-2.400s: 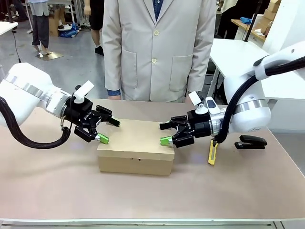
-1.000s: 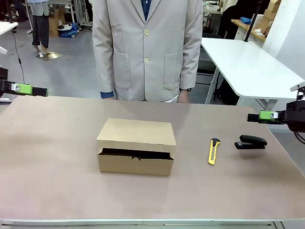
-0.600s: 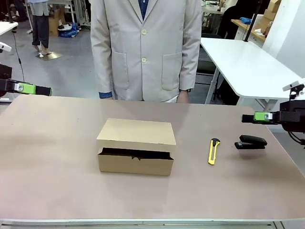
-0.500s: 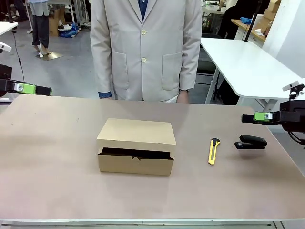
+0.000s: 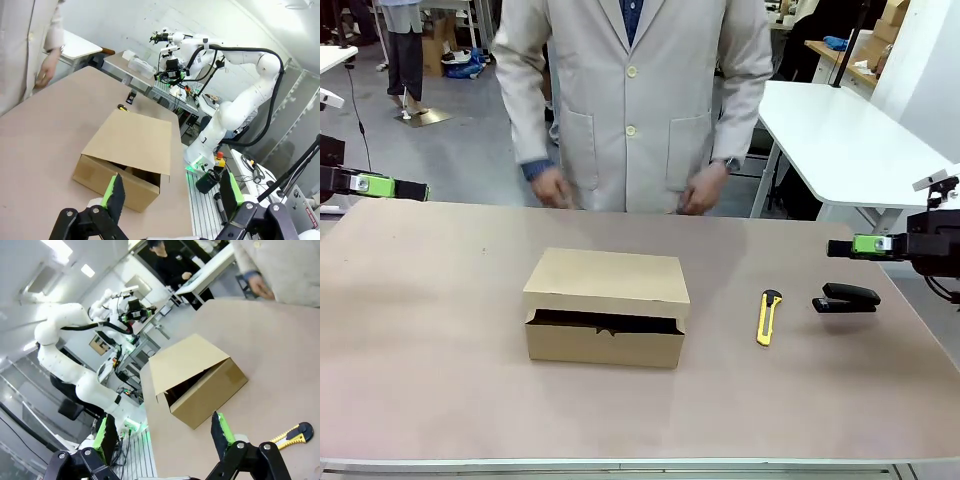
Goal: Pack the item into the box.
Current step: Close the Mailer Box.
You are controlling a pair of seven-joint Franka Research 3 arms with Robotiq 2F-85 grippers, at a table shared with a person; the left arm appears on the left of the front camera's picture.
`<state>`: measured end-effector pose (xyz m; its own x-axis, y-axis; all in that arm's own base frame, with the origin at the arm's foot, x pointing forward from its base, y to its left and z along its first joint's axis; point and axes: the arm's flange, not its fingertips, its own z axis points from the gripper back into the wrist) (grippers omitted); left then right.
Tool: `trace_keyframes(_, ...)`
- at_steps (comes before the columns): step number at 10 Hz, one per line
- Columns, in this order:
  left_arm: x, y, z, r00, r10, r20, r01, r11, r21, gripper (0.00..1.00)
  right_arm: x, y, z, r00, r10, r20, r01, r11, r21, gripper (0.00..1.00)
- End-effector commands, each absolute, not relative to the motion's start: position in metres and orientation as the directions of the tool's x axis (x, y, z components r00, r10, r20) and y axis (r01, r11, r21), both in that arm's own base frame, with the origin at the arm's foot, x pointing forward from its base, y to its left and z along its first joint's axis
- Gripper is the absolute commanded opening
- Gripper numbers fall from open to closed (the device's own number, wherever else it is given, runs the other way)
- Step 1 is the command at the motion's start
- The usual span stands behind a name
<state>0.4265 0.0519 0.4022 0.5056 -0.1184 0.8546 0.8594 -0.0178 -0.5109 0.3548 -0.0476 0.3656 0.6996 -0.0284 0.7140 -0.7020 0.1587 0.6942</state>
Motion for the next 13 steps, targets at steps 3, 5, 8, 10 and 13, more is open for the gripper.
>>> trace_keyframes(3, 0.4217, 0.0515, 0.4021, 0.488, -0.130, 0.863, 0.869, -0.016, -0.494, 1.00, 0.3553, -0.0467, 0.3669, 0.695, -0.032, 0.718, -0.707, 0.156, 0.690, 1.00)
trace_keyframes(5, 0.4217, 0.0515, 0.4021, 0.488, -0.130, 0.863, 0.869, -0.016, -0.494, 1.00, 0.3553, -0.0467, 0.3669, 0.695, -0.032, 0.718, -0.707, 0.156, 0.690, 1.00)
trace_keyframes(8, 0.4217, 0.0515, 0.4021, 0.488, -0.130, 0.863, 0.869, -0.016, -0.494, 1.00, 0.3553, -0.0467, 0.3669, 0.695, -0.032, 0.718, -0.707, 0.156, 0.690, 1.00)
trace_keyframes(10, 0.4217, 0.0515, 0.4021, 0.488, -0.130, 0.863, 0.869, -0.016, -0.494, 1.00, 0.3553, -0.0467, 0.3669, 0.695, -0.032, 0.718, -0.707, 0.156, 0.690, 1.00)
trace_keyframes(13, 0.4217, 0.0515, 0.4021, 0.488, -0.130, 0.863, 0.869, -0.016, -0.494, 1.00, 0.3553, -0.0467, 0.3669, 0.695, -0.032, 0.718, -0.707, 0.156, 0.690, 1.00)
